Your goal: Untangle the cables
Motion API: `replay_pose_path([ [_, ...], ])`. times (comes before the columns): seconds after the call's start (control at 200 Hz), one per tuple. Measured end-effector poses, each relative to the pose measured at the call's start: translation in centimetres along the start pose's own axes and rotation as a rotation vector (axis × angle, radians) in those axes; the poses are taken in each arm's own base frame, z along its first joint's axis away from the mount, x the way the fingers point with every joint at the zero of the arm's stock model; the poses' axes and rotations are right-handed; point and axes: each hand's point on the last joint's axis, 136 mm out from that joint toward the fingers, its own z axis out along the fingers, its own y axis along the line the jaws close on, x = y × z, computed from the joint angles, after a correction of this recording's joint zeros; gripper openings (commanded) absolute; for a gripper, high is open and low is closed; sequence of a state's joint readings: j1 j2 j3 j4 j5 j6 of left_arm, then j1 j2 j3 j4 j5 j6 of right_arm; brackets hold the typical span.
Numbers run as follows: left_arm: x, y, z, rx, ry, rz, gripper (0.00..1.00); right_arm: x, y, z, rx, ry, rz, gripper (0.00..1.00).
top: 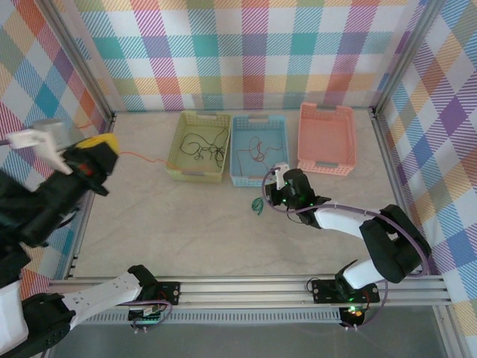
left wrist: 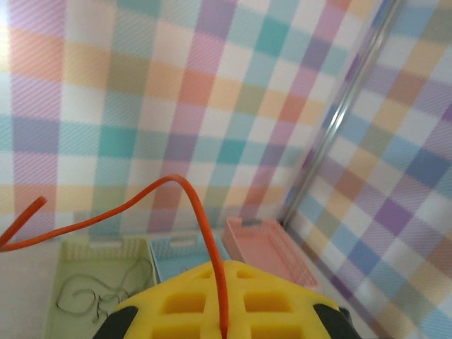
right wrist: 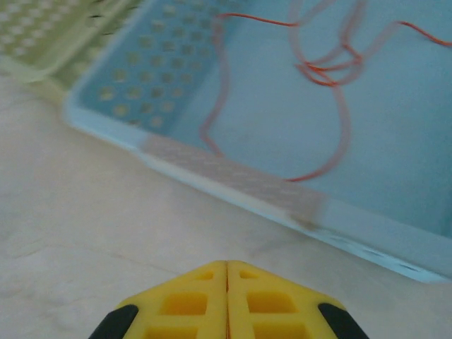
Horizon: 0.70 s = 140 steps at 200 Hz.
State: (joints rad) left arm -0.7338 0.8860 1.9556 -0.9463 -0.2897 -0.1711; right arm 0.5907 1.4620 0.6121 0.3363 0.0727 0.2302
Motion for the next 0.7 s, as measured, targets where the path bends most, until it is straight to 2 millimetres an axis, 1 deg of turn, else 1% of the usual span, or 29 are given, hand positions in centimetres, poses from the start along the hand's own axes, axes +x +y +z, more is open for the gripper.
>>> replay_pose_path([
  [0.045, -1.3, 0.3, -1.2, -0.002, -0.042, -0.003, 0.0, 0.0, -0.9, 0.0, 0.035, 0.004, 0.025, 0.09],
  [0.09, -2.2, 0.5, -2.3, -0.005, -0.075, -0.01, 0.0, 0.2, -1.3, 0.0, 0.055, 0.009, 0.037, 0.09],
  [0.19, -3.0, 0.9, -3.4, -0.013, -0.108, -0.009, 0.0, 0.5, -1.9, -0.1, 0.086, 0.02, 0.062, 0.09],
  [0.335, -2.6, 1.2, -3.2, -0.032, -0.09, 0.006, 0.0, 0.5, -2.5, 0.0, 0.122, 0.031, 0.093, 0.09],
  [0.495, -2.9, 1.5, -3.4, -0.05, -0.102, 0.013, 0.0, 0.9, -3.5, 0.0, 0.161, 0.043, 0.126, 0.1],
  [0.545, -3.0, 1.7, -3.5, -0.058, -0.108, 0.017, 0.0, 1.0, -3.8, -0.1, 0.174, 0.044, 0.138, 0.12],
  [0.61, -3.3, 1.9, -3.7, -0.068, -0.118, 0.021, 0.0, 1.1, -4.1, -0.1, 0.188, 0.047, 0.151, 0.18],
  [0.7, -3.4, 2.1, -3.8, -0.081, -0.123, 0.025, 0.0, 1.2, -4.4, -0.2, 0.199, 0.048, 0.157, 0.19],
])
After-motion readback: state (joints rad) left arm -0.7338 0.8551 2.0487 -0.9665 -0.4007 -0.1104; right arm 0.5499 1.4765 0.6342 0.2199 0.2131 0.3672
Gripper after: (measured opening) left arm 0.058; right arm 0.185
